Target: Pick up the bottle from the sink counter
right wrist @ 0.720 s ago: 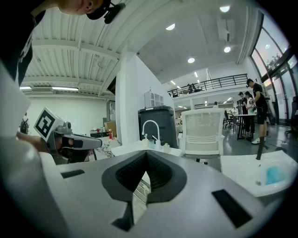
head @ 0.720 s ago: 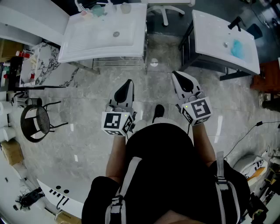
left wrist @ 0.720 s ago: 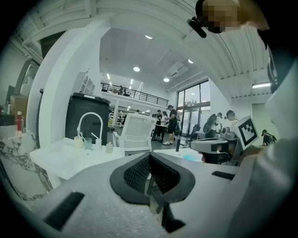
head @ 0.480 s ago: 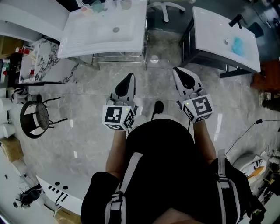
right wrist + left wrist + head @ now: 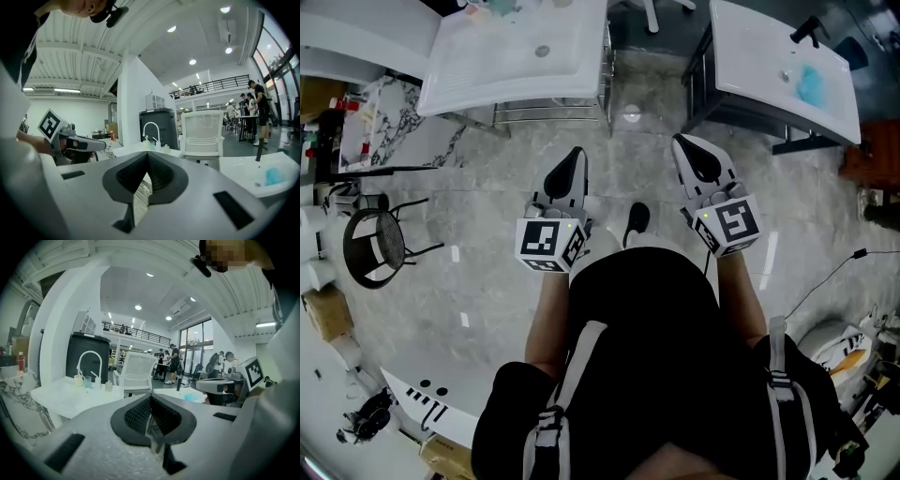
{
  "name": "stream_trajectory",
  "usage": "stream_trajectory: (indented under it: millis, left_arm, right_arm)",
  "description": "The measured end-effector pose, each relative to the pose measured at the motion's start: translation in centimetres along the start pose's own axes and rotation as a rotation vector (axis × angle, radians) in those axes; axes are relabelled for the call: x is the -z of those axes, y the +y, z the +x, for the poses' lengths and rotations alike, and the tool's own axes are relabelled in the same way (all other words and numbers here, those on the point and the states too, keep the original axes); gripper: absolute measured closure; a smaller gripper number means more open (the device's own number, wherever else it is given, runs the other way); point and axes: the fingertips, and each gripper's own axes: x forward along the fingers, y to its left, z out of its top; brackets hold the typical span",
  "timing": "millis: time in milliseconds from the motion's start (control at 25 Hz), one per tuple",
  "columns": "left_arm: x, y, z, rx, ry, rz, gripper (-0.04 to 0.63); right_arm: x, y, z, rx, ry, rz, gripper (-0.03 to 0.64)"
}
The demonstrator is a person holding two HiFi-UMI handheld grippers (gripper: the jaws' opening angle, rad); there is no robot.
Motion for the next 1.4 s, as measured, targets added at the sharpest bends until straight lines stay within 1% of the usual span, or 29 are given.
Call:
stream_trajectory:
  millis: [320,440,520,640,800,960,1200,1400]
  left_arm:
    - [1.0,0.4,0.2,0.003,0.032,-0.005,0.577]
    - [1.2,0.8,0.7,0.017,0.043,0.012,0.577]
    - [1.2,1.3,1.6,0.029,0.044,0.017,0.577]
    - [1.0,2.4,3.3,0.049,0.042,0.003,0.577]
    - [0.2,3.4,6.5,0.093,0.034,-0.005,0.577]
    - [-1.4,5.6,9.5,0.133,0.030,0.000,0.577]
    - [-4.6,9.8,13.6,0.176,0.000,0.021,0.577]
    - [-5.4,13.2,15.4,0.202,-0.007,0.023,0.577]
  right_arm:
    - [1.5,-0.6,0.0,0.036,0.028,0.053,0.614]
    - [1.9,-0.9,0.6,0.055,0.038,0.066,0.614]
    - [1.8,-1.3,1.3,0.071,0.039,0.072,0.614]
    - [1.5,-2.0,2.4,0.089,0.047,0.072,0.614]
    - [1.0,-3.8,4.5,0.114,0.061,0.060,0.614]
    - [-0.8,-5.0,7.5,0.141,0.050,0.052,0.614]
    - [-3.3,-6.3,12.5,0.184,0.028,0.049,0.614]
    - [-4.1,-6.0,16.2,0.206,0.021,0.055,0.614]
